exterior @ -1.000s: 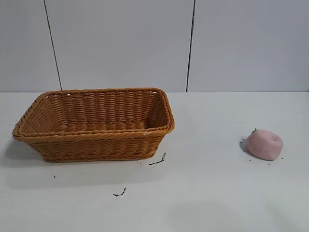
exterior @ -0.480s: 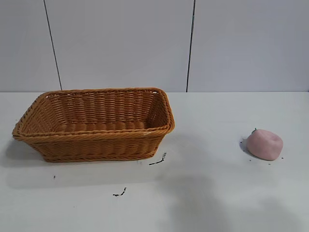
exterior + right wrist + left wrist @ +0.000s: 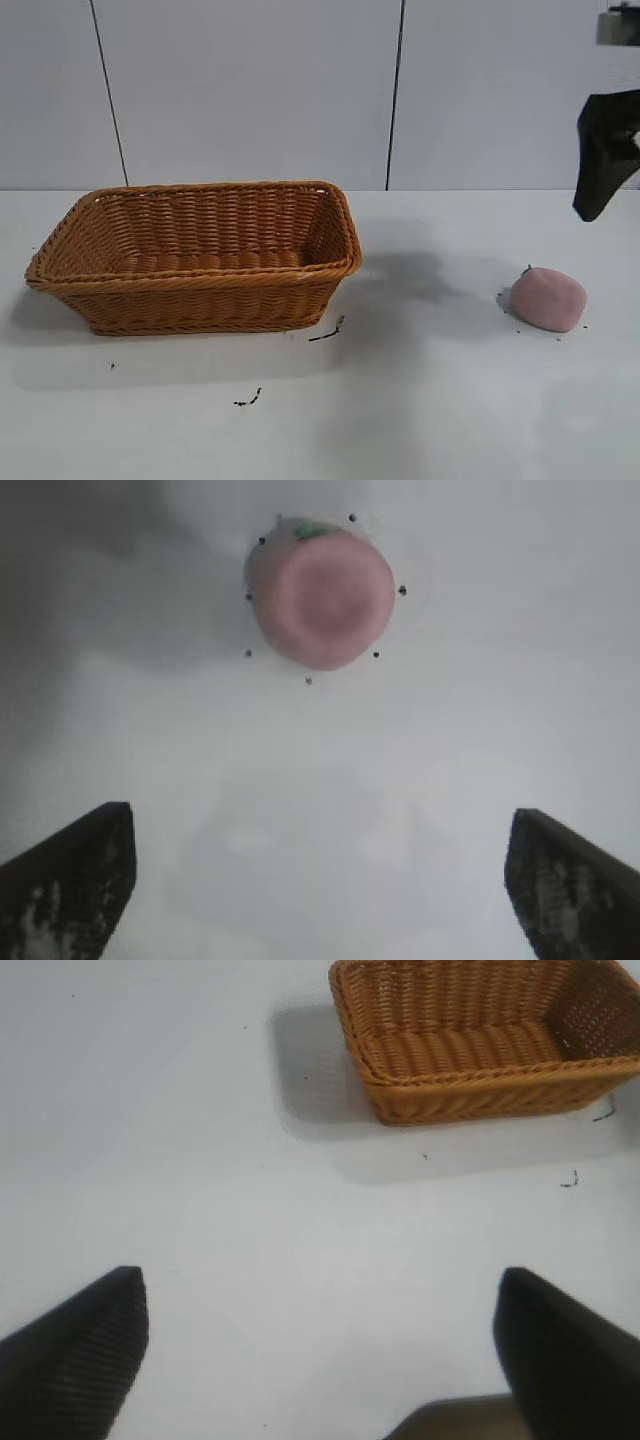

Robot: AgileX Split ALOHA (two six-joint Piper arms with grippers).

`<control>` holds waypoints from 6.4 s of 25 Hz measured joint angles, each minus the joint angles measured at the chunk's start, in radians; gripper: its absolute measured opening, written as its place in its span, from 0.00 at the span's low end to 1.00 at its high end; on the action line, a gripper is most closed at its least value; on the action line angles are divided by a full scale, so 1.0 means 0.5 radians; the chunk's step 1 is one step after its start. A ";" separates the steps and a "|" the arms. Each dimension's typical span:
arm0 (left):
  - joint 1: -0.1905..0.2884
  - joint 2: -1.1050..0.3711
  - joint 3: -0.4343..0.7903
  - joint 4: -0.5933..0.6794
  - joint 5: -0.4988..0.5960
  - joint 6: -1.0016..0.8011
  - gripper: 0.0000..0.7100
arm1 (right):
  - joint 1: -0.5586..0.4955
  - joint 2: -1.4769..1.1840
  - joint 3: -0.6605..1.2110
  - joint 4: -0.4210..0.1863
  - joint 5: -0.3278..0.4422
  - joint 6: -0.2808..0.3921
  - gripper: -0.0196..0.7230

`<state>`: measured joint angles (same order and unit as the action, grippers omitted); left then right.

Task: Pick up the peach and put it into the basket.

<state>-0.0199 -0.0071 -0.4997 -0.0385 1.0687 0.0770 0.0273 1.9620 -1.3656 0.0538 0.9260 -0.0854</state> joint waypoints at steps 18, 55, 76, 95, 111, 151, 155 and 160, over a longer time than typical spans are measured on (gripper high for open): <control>0.000 0.000 0.000 0.000 0.000 0.000 0.97 | 0.000 0.382 -0.128 -0.009 -0.187 0.000 0.95; 0.000 0.000 0.000 0.000 0.000 0.000 0.97 | 0.048 0.164 -0.756 0.018 0.379 -0.015 0.06; 0.000 0.000 0.000 0.000 0.000 0.000 0.97 | 1.094 0.497 -1.546 -0.021 0.300 0.013 0.06; 0.000 0.000 0.000 0.000 0.000 0.000 0.97 | 1.203 1.021 -1.558 0.060 -0.043 -0.039 0.90; 0.000 0.000 0.000 0.000 0.000 0.000 0.97 | 1.059 0.683 -1.872 -0.108 0.298 0.012 0.95; 0.000 0.000 0.000 0.000 0.000 0.000 0.97 | -0.023 -0.874 -0.152 0.023 0.575 0.021 0.95; 0.000 0.000 0.000 0.000 0.000 0.000 0.97 | -0.023 -1.425 0.465 0.007 0.580 0.021 0.95; 0.000 0.000 0.000 0.000 0.000 0.000 0.97 | -0.023 -2.077 1.082 -0.008 0.439 0.021 0.95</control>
<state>-0.0199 -0.0071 -0.4997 -0.0385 1.0687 0.0770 0.0159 0.9236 -0.8245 0.0496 1.1453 -0.0751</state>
